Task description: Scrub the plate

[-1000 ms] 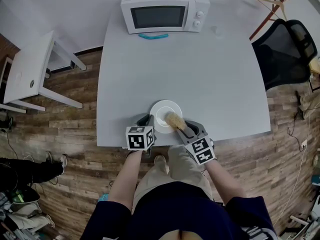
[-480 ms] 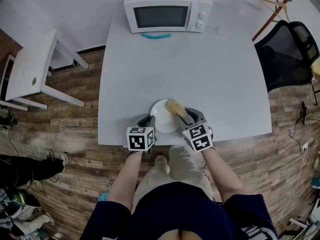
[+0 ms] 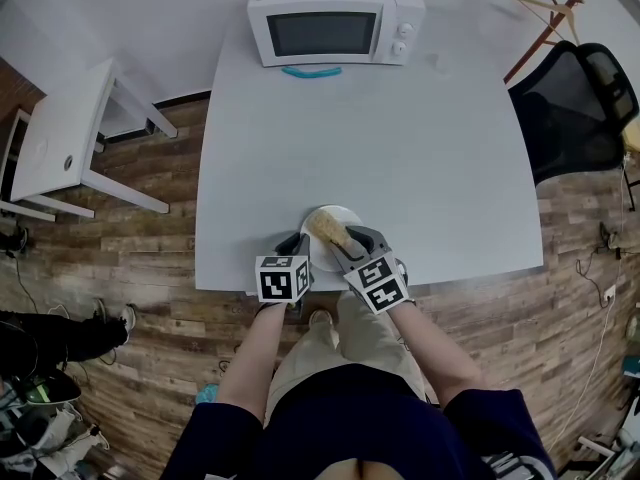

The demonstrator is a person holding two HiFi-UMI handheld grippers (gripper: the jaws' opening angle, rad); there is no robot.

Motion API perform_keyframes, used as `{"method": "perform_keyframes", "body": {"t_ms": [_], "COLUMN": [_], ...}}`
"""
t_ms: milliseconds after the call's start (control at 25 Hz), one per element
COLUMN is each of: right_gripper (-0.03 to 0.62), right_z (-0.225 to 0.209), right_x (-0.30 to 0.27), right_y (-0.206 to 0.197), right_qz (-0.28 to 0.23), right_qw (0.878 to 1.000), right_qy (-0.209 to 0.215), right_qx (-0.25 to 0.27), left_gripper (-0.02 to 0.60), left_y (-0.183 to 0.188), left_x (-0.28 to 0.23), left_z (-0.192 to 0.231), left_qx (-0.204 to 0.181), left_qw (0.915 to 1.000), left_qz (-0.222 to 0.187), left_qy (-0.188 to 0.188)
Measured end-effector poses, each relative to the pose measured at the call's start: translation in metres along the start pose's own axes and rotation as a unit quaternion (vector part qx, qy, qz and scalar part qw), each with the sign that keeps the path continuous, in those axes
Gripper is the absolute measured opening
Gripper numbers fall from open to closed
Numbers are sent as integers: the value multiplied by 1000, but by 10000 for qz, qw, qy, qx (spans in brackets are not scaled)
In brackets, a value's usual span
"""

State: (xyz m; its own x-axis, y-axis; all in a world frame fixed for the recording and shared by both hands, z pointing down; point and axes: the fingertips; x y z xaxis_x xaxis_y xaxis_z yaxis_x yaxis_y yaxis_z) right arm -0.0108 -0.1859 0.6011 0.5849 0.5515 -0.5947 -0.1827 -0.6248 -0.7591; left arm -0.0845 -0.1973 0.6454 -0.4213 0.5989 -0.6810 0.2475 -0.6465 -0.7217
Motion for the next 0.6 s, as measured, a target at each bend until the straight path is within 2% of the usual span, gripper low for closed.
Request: {"method": "perform_keyframes", "body": {"t_ms": [320, 600], "right_gripper": [159, 160], "right_z": [16, -3], "right_x": [18, 37], "right_y": [-38, -45], "right_qz": [319, 314], "right_qw": [9988, 9992], "right_qy": [255, -19], "right_qx": [-264, -227], "left_gripper": [57, 57], "left_y": [-2, -2], "left_x": [-1, -6], "left_z": [5, 6], "left_qx": [52, -58], "left_qw": [10000, 10000], "left_qz": [15, 38], "left_qy": [60, 58]}}
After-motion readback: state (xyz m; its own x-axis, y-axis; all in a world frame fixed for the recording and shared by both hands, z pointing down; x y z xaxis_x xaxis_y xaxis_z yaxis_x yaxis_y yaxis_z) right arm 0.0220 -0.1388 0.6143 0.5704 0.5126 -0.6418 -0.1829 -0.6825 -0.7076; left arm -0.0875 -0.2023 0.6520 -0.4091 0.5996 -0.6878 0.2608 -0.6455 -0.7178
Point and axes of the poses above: the fingertips, and each gripper's own axes: x backward along the fingers, z to its left, y out of its top, and after that the axes turned 14 degrees about -x, right-handed
